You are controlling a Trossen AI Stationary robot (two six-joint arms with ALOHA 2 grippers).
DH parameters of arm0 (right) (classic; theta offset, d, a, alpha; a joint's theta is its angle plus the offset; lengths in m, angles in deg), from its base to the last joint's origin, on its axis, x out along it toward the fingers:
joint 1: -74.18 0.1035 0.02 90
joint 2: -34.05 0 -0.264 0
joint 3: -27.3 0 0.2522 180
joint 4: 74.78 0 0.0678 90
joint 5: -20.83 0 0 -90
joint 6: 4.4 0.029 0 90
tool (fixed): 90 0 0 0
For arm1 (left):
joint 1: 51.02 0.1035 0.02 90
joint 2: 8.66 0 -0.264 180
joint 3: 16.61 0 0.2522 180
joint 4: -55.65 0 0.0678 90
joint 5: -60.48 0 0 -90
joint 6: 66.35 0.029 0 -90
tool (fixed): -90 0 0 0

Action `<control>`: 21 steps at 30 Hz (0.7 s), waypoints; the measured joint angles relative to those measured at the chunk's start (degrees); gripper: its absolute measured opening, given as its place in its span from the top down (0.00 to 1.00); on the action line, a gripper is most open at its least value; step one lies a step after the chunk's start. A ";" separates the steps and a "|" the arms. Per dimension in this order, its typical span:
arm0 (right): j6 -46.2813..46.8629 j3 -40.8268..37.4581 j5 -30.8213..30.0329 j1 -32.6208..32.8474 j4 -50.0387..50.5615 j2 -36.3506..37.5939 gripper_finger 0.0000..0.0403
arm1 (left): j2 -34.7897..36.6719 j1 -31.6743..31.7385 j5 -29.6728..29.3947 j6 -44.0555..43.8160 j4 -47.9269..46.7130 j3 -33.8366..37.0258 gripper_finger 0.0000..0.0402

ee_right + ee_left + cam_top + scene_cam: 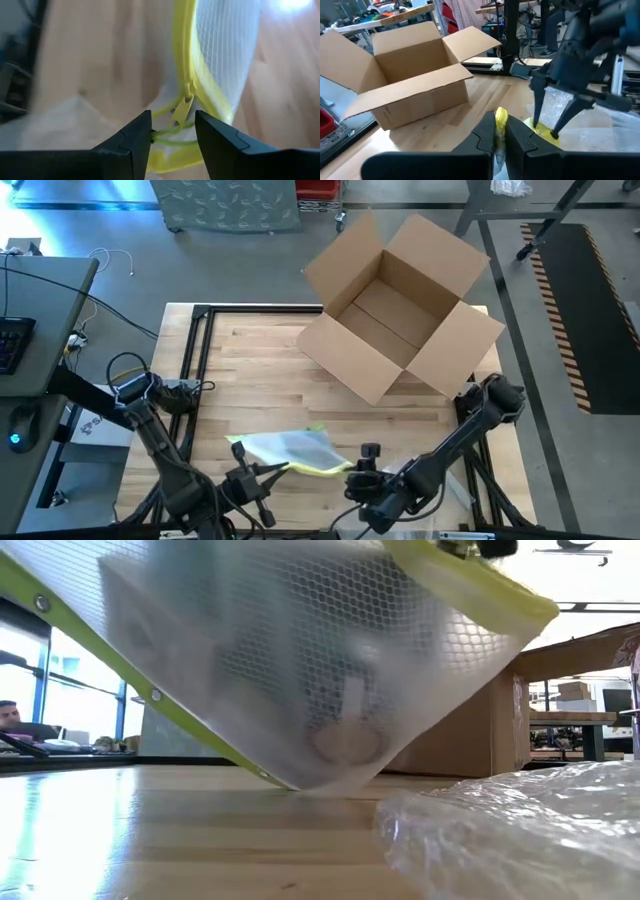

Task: Unpack boxes
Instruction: Close the transparent zipper bag

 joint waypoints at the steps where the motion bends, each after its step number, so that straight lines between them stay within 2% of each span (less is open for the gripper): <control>1: 1.51 0.00 -0.56 -0.27 1.29 -0.42 0.66 | 0.00 0.10 0.02 0.83 0.58 0.00 1.00; 6: 5.70 0.00 -1.61 -1.46 4.70 -1.92 0.70 | -0.07 0.26 1.89 1.73 0.65 0.00 1.00; 11: 5.51 0.00 -1.40 -1.00 5.42 -1.03 0.95 | -0.09 0.21 3.34 1.47 0.33 0.00 1.00; 12: 5.57 0.02 -1.42 -0.75 6.07 -0.64 0.97 | -0.07 0.21 3.67 1.09 0.21 0.00 1.00; 16: 7.28 1.29 -2.09 0.46 9.59 1.36 0.99 | -0.04 0.19 4.40 -0.74 -1.83 0.00 1.00; 19: 7.08 2.66 -3.81 1.36 10.87 3.26 0.99 | -0.03 0.15 4.38 -7.88 -7.46 0.01 1.00; 21: 6.78 3.90 -5.46 1.74 10.70 4.68 1.00 | 0.07 0.15 5.13 -17.16 -15.65 0.00 0.97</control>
